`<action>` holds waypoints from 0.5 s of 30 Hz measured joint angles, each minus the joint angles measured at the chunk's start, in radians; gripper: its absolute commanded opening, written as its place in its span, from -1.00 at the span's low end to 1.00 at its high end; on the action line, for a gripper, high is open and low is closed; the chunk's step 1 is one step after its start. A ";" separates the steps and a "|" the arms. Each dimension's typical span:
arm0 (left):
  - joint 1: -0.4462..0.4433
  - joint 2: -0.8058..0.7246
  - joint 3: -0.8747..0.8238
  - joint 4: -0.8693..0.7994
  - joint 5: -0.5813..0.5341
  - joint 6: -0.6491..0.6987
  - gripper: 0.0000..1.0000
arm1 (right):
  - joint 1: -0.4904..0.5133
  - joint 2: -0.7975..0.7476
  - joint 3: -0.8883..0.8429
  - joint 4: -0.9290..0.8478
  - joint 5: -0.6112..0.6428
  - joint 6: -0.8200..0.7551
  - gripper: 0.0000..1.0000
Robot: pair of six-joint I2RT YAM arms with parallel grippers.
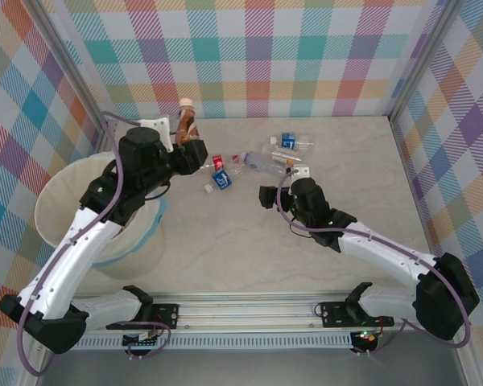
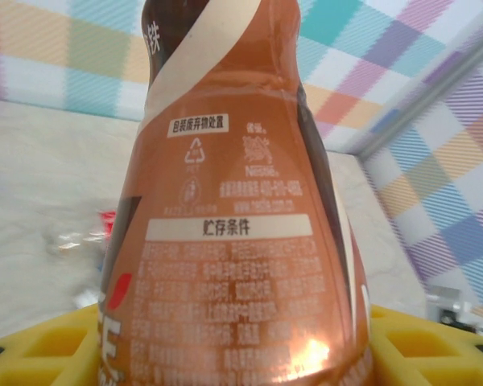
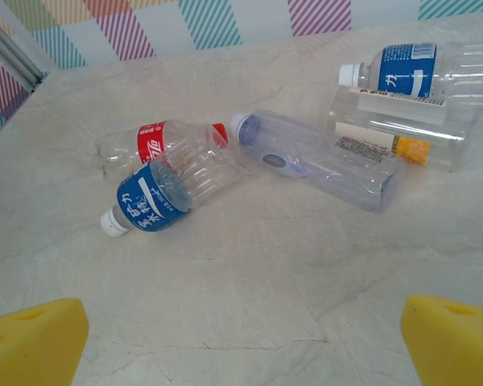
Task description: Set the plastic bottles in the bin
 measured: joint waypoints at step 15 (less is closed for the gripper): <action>0.212 -0.075 0.056 -0.365 -0.555 0.087 0.27 | 0.000 0.002 0.000 0.002 -0.001 0.000 0.99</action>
